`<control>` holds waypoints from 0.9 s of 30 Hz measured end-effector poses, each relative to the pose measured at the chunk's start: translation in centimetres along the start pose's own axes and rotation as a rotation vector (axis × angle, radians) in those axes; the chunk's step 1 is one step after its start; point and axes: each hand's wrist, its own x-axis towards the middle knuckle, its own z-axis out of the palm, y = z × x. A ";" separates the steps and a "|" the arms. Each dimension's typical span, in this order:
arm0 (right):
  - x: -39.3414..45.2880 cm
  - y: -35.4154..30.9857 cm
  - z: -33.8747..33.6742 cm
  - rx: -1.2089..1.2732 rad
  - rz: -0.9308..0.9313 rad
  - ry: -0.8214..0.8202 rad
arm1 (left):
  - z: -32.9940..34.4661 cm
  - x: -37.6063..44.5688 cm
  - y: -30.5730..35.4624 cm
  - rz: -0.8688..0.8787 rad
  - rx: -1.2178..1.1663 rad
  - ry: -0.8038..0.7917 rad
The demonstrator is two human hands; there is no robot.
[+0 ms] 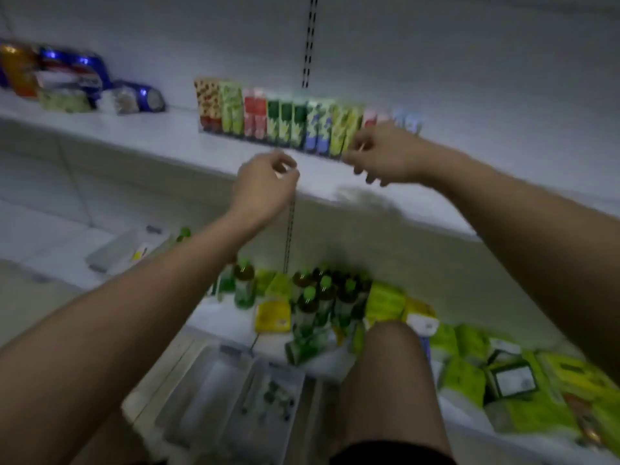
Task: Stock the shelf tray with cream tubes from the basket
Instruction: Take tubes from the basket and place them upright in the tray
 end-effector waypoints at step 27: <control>-2.7 7.0 49.7 0.278 0.410 -0.960 | 14.6 -28.3 -35.2 -1.028 0.223 -0.723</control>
